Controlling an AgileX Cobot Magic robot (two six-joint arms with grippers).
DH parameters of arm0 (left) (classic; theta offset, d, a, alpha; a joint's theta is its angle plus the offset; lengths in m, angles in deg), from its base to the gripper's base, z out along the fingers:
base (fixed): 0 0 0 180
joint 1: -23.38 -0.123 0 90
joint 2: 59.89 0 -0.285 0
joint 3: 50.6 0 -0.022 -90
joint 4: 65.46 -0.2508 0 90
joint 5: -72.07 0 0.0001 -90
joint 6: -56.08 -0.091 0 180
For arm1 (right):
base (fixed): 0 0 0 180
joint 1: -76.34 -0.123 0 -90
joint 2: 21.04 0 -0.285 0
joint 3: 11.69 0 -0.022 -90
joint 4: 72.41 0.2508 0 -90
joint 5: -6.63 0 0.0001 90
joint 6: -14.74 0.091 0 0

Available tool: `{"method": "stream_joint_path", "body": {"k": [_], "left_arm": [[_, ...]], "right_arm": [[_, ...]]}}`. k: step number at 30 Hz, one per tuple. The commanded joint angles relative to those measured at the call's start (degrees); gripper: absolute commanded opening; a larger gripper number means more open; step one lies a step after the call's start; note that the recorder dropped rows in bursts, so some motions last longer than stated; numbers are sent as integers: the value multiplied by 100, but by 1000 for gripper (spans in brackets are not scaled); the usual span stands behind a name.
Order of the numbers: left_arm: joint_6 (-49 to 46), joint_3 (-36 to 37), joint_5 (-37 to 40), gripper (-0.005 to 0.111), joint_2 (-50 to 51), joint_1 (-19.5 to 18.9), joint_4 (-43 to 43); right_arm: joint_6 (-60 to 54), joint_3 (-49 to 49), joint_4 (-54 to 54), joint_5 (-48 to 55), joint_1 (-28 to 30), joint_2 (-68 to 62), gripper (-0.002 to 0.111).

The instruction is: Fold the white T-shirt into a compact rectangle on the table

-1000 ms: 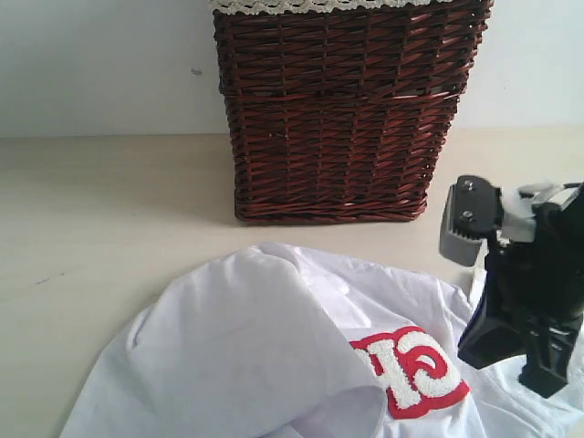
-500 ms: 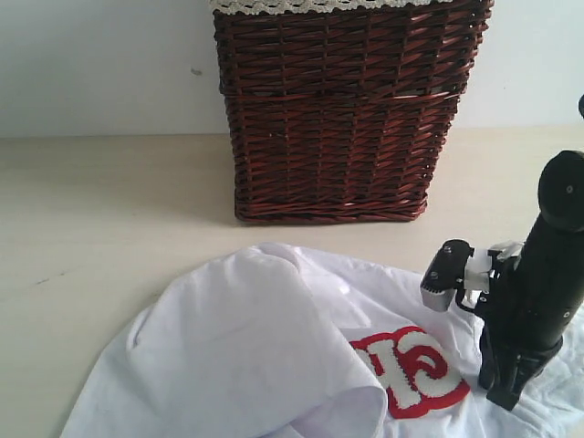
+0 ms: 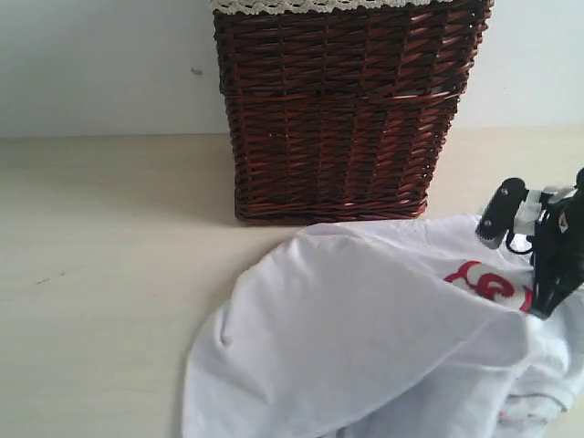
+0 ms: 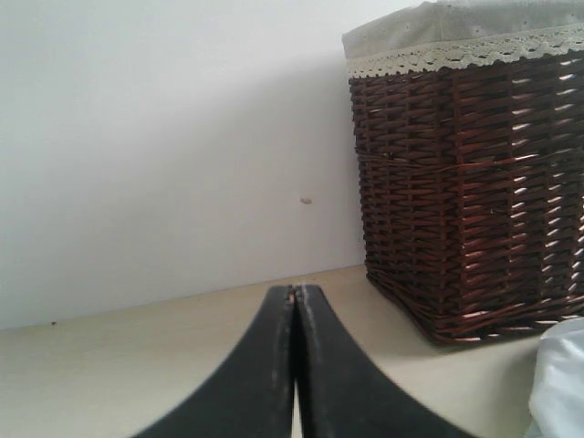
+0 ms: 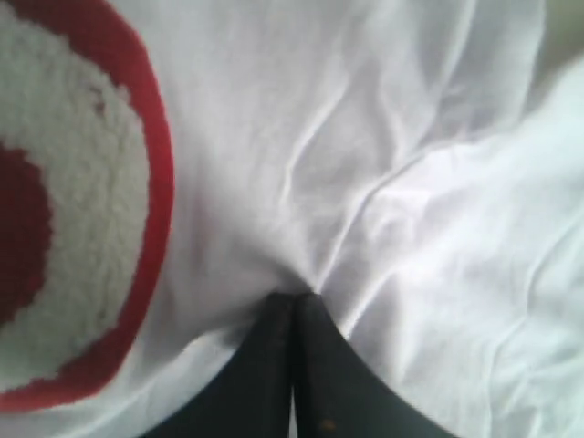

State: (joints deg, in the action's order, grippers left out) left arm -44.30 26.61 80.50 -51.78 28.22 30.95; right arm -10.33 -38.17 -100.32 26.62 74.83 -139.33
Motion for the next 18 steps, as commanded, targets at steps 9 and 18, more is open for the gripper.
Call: {"method": "stream_joint_path", "body": {"k": [9, 18], "left_arm": [[9, 0, 17, 0, -32, 30, 3], [9, 0, 17, 0, -32, 30, 3]], "right_arm": [[932, 749, -12, -1753, 215, -196, 40], [292, 749, 2307, -291, -503, 897, 46]]}}
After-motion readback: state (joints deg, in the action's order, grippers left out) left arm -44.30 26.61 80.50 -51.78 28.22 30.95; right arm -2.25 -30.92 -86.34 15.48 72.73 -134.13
